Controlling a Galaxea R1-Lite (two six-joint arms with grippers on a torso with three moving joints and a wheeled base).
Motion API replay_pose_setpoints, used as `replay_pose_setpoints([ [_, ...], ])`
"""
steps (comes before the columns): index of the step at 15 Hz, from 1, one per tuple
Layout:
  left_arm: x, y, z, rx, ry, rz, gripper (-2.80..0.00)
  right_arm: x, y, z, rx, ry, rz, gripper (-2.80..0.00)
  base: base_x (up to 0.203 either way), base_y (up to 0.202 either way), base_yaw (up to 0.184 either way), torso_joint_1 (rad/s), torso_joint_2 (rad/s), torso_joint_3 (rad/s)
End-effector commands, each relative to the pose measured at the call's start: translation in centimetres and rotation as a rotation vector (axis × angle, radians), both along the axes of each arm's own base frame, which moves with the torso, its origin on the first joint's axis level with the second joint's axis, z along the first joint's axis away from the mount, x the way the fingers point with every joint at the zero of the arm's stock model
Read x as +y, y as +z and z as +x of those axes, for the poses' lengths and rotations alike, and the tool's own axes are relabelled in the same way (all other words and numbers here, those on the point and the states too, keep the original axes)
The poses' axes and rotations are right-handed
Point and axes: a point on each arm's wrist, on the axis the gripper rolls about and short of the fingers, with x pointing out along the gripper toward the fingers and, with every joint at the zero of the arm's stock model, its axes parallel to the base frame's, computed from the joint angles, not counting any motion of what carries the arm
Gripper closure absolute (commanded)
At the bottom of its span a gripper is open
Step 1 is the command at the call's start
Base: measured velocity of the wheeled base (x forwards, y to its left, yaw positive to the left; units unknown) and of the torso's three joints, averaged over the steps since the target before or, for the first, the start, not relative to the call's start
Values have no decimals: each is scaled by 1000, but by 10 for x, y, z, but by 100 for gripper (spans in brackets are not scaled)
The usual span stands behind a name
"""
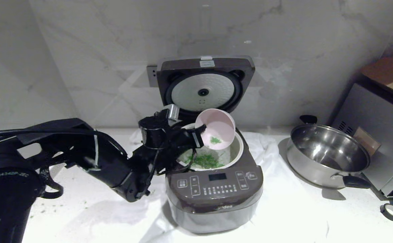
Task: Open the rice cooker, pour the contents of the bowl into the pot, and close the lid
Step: Pour the water from the bowl into the rice cooker
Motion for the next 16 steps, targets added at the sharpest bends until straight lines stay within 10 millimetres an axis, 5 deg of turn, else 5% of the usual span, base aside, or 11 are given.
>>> replay_pose_setpoints([
  [1, 10, 16, -14, 119, -13, 93, 0, 0, 0, 0, 0, 0, 0, 0, 0, 0, 0, 0, 0, 0],
  [9, 32, 75, 4, 202, 68, 137, 0, 0, 0, 0, 0, 0, 0, 0, 0, 0, 0, 0, 0, 0],
  [16, 84, 106, -18, 348, 221, 277, 0, 0, 0, 0, 0, 0, 0, 0, 0, 0, 0, 0, 0, 0],
])
